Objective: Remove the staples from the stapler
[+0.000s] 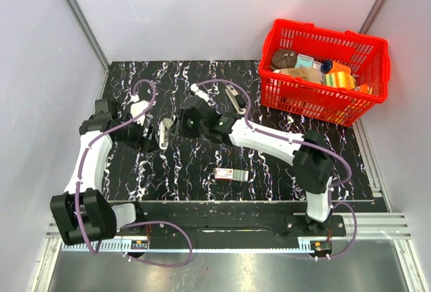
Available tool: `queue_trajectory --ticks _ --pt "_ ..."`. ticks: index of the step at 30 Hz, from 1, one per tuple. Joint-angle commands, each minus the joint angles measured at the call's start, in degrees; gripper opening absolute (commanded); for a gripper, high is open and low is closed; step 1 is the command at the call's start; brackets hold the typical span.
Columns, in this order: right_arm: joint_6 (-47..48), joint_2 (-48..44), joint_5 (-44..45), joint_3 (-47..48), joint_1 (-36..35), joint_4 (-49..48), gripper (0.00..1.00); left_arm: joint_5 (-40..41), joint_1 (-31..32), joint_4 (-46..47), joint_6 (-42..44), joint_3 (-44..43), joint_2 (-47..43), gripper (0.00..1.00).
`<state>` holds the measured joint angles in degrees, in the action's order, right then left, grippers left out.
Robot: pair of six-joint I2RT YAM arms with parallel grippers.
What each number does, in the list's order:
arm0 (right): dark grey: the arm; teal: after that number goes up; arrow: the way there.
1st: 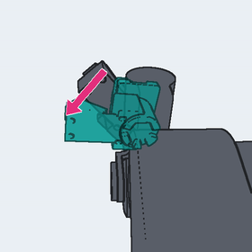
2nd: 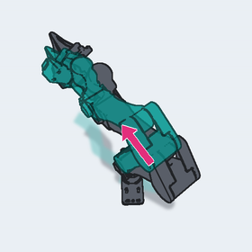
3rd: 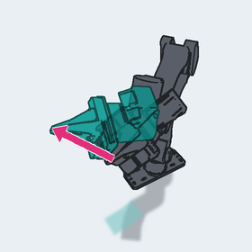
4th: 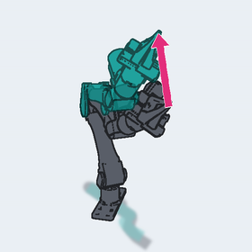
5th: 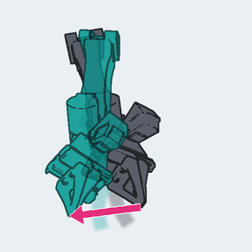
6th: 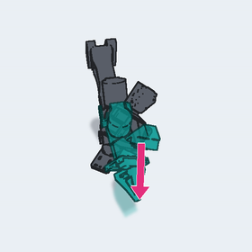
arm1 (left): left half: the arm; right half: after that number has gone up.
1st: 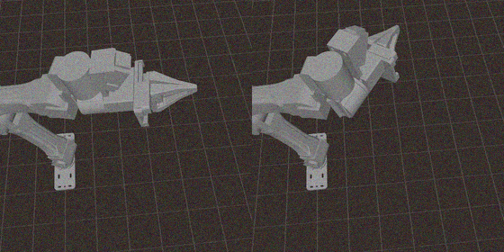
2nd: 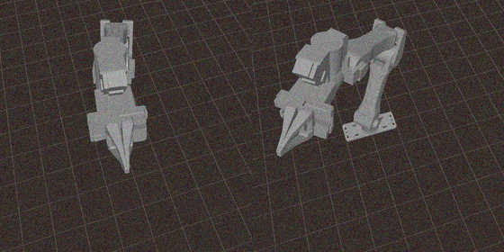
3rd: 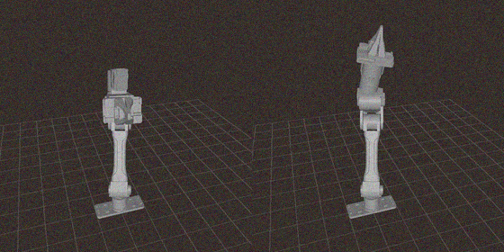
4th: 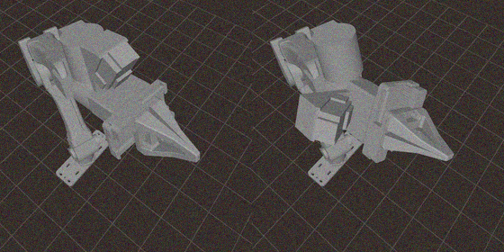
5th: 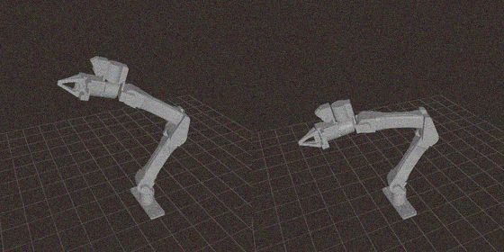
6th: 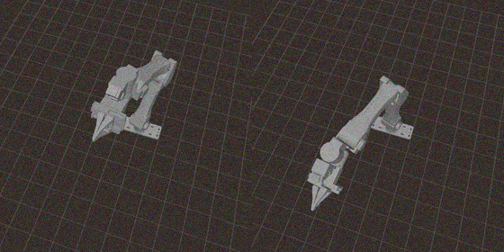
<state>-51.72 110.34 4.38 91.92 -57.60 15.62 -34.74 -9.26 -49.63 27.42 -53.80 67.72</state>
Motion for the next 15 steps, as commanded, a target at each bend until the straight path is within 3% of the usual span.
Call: queue_trajectory --ticks 1,8,15 --pt "-2.4 -5.1 -3.1 0.4 0.7 -7.0 0.03 -8.5 -0.3 -9.7 11.5 -6.9 4.1 0.81" --pt "-3.5 -6.7 -4.1 -0.7 1.0 -8.1 0.04 -11.2 -0.3 -9.8 12.8 -6.1 4.1 0.79" --pt "-4.8 -7.6 -5.7 -2.7 1.1 -9.8 0.03 -8.5 -0.3 -9.1 14.9 -4.6 2.1 0.64"
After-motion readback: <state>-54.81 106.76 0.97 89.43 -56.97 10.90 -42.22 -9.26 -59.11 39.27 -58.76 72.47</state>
